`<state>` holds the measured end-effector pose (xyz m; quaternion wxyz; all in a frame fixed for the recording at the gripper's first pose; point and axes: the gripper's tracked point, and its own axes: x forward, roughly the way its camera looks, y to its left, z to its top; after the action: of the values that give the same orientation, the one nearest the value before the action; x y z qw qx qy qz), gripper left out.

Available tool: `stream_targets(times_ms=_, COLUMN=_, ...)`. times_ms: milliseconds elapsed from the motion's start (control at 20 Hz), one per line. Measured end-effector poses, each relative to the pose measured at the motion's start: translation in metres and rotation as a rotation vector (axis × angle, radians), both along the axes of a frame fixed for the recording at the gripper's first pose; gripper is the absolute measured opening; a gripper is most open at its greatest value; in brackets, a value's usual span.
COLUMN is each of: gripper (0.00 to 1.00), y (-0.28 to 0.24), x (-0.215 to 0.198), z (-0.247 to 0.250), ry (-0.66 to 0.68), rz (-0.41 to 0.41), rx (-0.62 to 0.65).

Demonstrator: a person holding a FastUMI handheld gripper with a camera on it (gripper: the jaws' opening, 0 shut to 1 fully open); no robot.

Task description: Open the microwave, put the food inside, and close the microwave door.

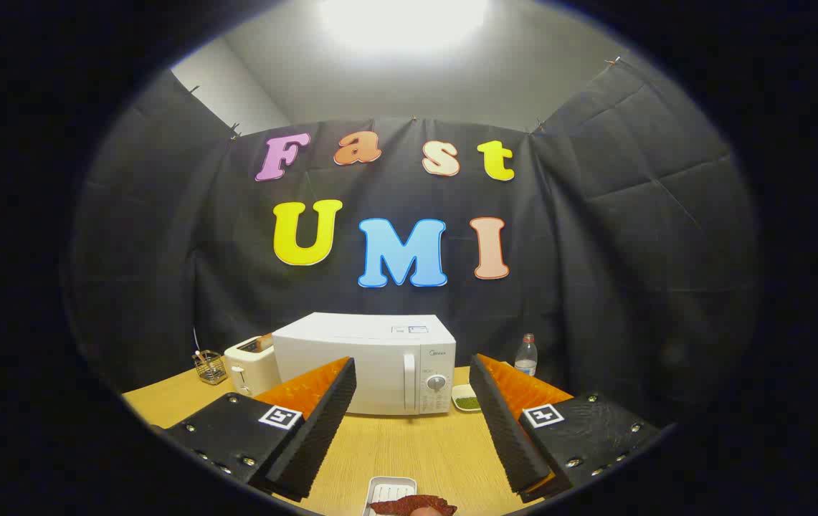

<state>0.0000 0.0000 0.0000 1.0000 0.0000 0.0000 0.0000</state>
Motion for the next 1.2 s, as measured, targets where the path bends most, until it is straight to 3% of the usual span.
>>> stream_targets(times_ms=550, gripper=0.96, y=0.007, x=0.033, z=0.012, ry=-0.015, rz=0.02, rx=0.008)
stream_targets(times_ms=1200, gripper=0.96, y=0.015, x=0.162, z=-0.021, ry=0.036, rz=0.091, rx=0.018)
